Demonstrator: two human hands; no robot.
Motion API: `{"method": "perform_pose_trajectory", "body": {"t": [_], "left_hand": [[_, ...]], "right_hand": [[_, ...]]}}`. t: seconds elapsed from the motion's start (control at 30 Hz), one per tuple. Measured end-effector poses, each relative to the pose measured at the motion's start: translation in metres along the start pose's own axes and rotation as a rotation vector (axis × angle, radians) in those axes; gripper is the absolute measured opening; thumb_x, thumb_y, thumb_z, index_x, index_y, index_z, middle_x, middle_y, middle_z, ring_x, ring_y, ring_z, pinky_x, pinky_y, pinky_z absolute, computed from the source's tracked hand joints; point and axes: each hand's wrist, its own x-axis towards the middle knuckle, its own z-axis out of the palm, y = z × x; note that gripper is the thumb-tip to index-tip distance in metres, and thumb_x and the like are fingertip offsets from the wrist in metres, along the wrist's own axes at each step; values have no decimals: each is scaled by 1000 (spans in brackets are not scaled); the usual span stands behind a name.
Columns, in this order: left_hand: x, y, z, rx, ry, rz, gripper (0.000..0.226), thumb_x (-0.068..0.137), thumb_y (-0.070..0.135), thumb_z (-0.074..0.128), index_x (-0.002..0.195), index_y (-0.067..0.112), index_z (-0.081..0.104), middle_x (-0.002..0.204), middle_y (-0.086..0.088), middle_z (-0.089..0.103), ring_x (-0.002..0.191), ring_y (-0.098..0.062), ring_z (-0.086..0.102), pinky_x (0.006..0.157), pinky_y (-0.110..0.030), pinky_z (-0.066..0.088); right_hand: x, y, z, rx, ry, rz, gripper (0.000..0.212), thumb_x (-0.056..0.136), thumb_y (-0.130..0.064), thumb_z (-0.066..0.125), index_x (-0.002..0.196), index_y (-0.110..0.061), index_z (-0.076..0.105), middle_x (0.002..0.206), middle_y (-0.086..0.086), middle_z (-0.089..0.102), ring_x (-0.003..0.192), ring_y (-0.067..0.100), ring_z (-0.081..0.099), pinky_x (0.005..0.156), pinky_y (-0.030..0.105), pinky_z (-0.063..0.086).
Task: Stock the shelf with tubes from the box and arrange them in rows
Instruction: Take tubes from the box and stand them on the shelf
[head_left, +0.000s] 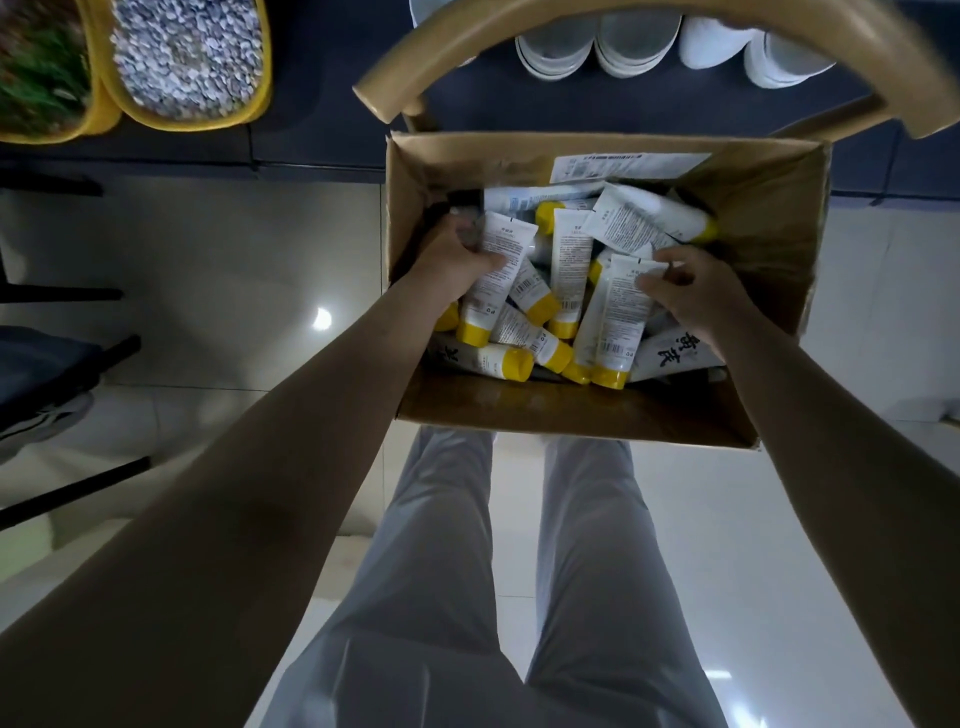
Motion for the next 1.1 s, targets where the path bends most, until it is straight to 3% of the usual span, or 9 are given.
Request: {"method": "perform_pose_trajectory", "body": {"t": [0.13,0.3,0.37,0.47,0.57,0.67,0.73,0.93,1.1], "left_hand": [[-2,2,0,41,-67,15,38,79,11,73,115,8,61,110,-7,66,100,-20,64,85,-32,52],[-11,-1,1,29,-46,63,46,80,16,73,122,14,53,115,-1,62,100,-18,61,82,-32,52],[-17,-1,2,44,-82,99,47,84,17,70,126,14,48,117,1,60,102,-16,59,78,-25,50],[-23,-3,4,139,-138,119,58,89,26,63,138,13,35,132,-2,54,117,-19,53,93,-33,47],[-29,-3,5,122,-131,160,44,91,26,61,125,13,36,119,-3,56,110,-18,56,91,-31,47],[-33,-4,6,26,-112,185,38,89,27,65,115,14,40,107,2,54,102,-14,55,83,-23,46],[-33,-7,7,-7,-109,201,38,86,27,68,112,15,42,105,3,53,105,-16,54,87,-29,47],[-38,-9,16,-34,-102,139,39,84,44,66,109,22,45,126,-4,52,109,-13,50,86,-26,42],[-52,-5,34,-28,37,2,72,88,71,31,148,32,22,156,1,23,141,-24,26,114,-46,24]], "right_hand": [[1,-1,2,56,20,21,39,80,-37,70,110,-18,54,111,4,59,94,22,62,78,38,51],[-4,-3,8,157,-14,21,32,81,-26,71,102,-15,49,91,-2,60,75,12,60,57,26,45],[-6,-3,12,194,-8,-2,33,83,-20,70,109,-12,52,97,-2,61,79,9,59,58,22,42],[-11,-2,15,199,-26,-32,31,88,-19,65,116,-10,57,101,-1,62,85,10,60,60,20,44],[-12,3,15,207,1,-51,31,87,-22,65,117,-13,64,106,4,67,92,16,65,71,29,53],[-15,5,15,213,12,-84,27,88,-22,64,113,-12,63,85,5,67,56,3,62,50,18,49],[-18,4,17,242,-13,-82,26,90,-22,61,112,-8,62,81,9,64,44,3,58,44,19,48],[-21,-4,10,254,-95,-60,39,93,-36,55,118,-7,58,76,10,63,54,14,62,60,31,57],[-23,-1,1,303,-118,-45,51,79,-62,58,106,-18,62,96,5,68,80,19,65,72,31,54]]}}
